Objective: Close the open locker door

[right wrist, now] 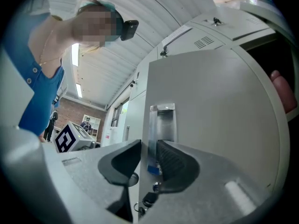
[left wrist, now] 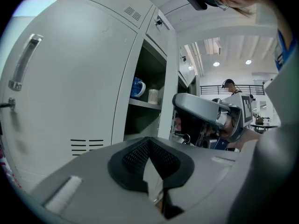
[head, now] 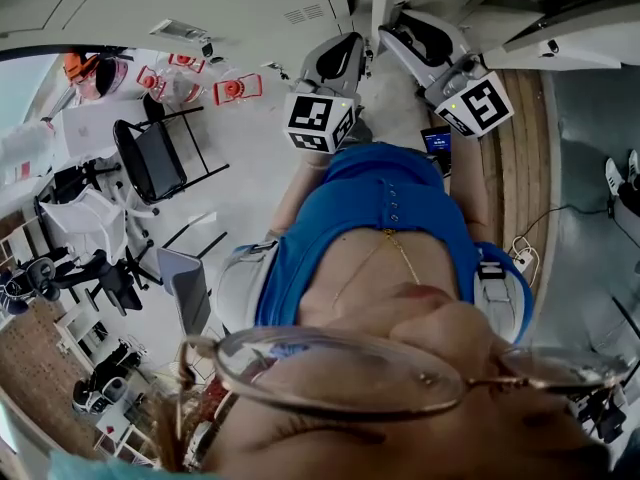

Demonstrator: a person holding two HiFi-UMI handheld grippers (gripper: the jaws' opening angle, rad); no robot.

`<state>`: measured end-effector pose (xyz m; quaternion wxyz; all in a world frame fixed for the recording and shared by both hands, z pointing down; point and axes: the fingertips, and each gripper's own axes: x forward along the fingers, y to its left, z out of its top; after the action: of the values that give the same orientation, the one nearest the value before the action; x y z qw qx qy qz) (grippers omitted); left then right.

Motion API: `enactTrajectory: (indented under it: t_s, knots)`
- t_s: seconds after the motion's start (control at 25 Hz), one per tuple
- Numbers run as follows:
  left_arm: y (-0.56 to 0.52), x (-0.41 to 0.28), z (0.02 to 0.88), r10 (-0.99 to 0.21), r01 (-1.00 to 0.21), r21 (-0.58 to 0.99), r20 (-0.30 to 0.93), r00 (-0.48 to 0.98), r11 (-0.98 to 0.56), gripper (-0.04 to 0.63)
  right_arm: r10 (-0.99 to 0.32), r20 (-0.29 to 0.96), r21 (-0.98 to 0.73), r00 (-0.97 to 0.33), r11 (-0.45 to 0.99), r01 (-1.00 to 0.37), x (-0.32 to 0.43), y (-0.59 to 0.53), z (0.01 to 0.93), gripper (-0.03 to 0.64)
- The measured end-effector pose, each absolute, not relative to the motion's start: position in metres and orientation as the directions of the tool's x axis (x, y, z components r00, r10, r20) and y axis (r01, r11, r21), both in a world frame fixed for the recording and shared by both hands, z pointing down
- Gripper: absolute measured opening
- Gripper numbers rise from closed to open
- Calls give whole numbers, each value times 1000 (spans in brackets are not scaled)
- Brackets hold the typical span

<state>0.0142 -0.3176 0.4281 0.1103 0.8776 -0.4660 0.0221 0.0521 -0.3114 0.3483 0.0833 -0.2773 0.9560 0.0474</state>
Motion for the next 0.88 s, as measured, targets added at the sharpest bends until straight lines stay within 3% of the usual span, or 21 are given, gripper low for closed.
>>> enactTrajectory:
  t_s: [0.4, 0.88]
  knots:
    - [-344, -5, 431, -786, -799, 174, 150, 599, -576, -5, -548, -217, 8, -808, 826, -563, 29, -345, 347, 83]
    - [-365, -21, 432, -731, -746, 177, 152, 665, -642, -5, -714, -202, 18, -671, 682, -731, 9, -390, 344, 65]
